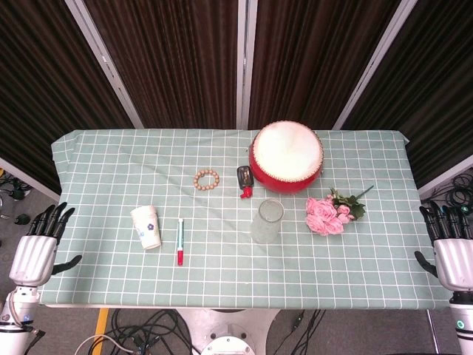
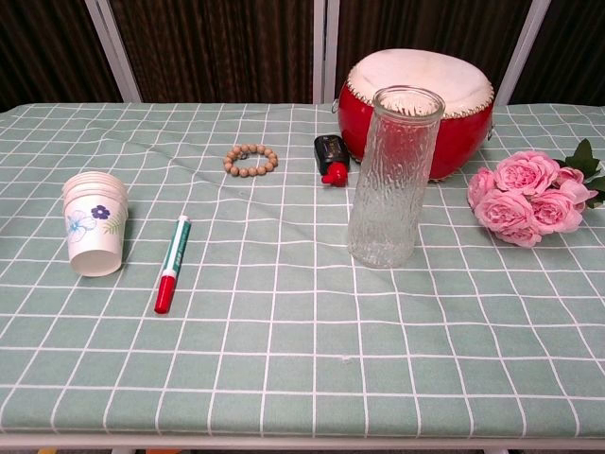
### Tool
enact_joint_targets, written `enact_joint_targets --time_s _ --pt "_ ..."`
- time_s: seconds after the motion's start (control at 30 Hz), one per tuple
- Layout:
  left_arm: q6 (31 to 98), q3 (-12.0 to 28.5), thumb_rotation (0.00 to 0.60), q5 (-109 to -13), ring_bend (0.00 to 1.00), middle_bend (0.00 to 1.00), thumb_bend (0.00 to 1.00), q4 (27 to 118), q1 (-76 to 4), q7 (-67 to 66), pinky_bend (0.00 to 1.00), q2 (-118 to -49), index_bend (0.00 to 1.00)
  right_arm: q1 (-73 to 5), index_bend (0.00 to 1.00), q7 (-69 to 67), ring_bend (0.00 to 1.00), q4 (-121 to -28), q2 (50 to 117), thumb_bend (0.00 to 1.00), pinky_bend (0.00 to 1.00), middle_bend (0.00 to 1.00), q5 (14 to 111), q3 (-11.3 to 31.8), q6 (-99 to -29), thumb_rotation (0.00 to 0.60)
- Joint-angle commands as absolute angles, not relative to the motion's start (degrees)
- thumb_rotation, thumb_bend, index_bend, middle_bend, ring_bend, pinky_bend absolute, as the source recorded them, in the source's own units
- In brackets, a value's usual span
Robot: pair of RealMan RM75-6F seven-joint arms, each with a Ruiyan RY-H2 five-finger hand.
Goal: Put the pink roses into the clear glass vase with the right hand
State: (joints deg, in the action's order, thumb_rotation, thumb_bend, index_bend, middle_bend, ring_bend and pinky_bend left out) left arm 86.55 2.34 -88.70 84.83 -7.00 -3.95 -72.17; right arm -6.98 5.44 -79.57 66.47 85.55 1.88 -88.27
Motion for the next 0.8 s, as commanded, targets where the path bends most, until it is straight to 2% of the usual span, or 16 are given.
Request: enact_joint_targets --time_s 0.03,0.3,0.6,0.8 --pt "85.96 2.21 0.6 -88.08 0.0 0.02 0.02 85.42 -6.96 -4.59 0.14 -71.81 0.09 -6.97 0.0 5.47 0.0 -79.86 66.28 0.12 0.0 0.0 85.55 2.02 -87.84 0.6" --pt "84.68 2.07 0.6 -87.64 0.0 0.02 0.02 86.74 -7.37 -5.13 0.14 -71.13 0.09 -7.68 0.0 5.71 0.0 -81.25 65.54 0.12 0.0 0.02 85.4 2.76 -85.89 0.6" --pt "84.31 1.31 0.6 -88.0 0.0 0.02 0.02 87.69 -7.23 -5.42 0.14 -70.13 0.09 -10.59 0.0 7.64 0.0 -78.95 65.49 0.13 0.0 0.05 83.49 3.2 -78.57 0.6" --pt "84.74 1.37 0.6 -88.01 0.0 0.02 0.02 86.17 -7.06 -4.65 0.15 -71.43 0.09 -16.01 0.0 10.51 0.0 -76.05 66.49 0.13 0.0 0.06 84.85 3.55 -71.28 0.6"
